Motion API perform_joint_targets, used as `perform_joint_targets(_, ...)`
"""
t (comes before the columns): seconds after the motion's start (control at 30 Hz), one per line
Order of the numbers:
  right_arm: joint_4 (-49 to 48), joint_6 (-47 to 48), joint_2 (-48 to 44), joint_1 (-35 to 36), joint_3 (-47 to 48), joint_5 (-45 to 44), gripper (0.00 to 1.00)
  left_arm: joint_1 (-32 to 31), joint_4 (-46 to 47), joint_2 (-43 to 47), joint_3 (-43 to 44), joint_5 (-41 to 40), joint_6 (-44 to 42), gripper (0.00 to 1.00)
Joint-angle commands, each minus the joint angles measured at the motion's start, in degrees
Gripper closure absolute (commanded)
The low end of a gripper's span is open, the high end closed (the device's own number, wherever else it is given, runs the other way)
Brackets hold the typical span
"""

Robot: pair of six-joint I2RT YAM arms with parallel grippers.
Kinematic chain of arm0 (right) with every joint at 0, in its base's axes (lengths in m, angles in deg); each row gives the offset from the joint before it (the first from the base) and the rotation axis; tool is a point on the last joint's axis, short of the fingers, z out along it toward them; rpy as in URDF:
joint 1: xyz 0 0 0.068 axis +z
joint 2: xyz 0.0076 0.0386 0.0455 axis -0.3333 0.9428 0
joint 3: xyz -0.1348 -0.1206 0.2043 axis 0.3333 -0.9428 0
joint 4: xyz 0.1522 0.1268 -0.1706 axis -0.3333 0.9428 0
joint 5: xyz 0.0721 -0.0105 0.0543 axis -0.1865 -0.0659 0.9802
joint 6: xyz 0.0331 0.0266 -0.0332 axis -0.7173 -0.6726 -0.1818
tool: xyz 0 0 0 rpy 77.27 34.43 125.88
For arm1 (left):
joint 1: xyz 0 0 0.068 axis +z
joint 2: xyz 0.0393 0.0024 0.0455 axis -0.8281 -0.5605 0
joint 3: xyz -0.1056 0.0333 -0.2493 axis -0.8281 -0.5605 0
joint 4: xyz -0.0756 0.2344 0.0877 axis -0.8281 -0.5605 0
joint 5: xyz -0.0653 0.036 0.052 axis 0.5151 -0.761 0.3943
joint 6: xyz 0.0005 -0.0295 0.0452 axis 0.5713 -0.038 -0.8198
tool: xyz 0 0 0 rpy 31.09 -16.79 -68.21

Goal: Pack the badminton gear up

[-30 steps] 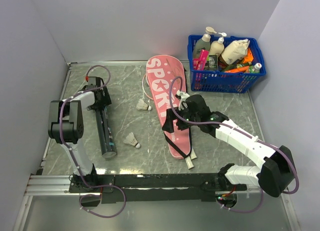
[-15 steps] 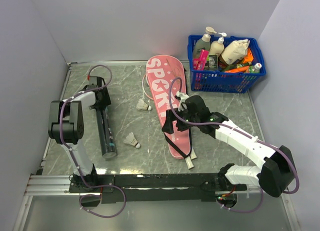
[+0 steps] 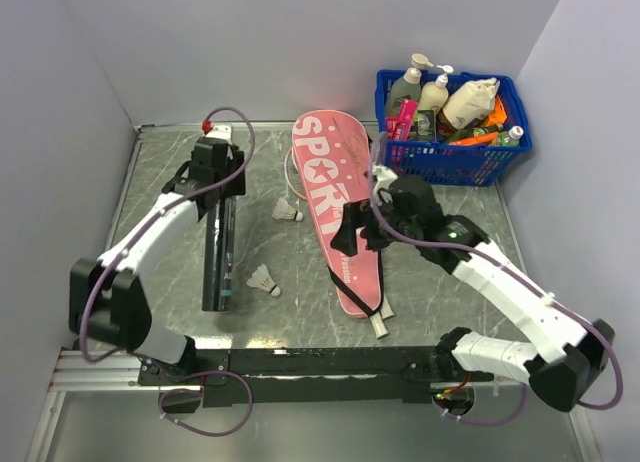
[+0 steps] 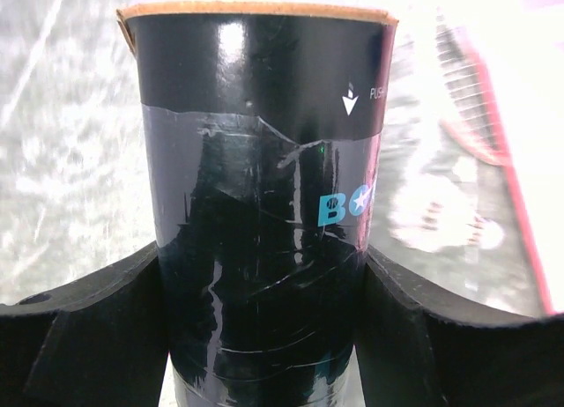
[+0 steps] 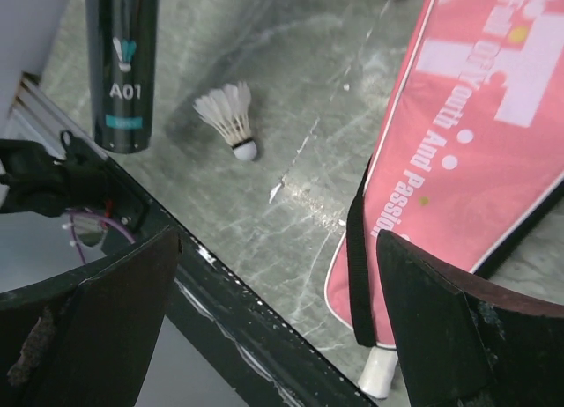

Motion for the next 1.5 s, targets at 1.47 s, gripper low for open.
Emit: perform_joint_targets(1.47, 7.5, 9.59, 3.92, 5.39, 23.39, 31.72, 0.22, -38.53, 8.52, 42.17, -22.68, 31.22, -17.42, 0.82)
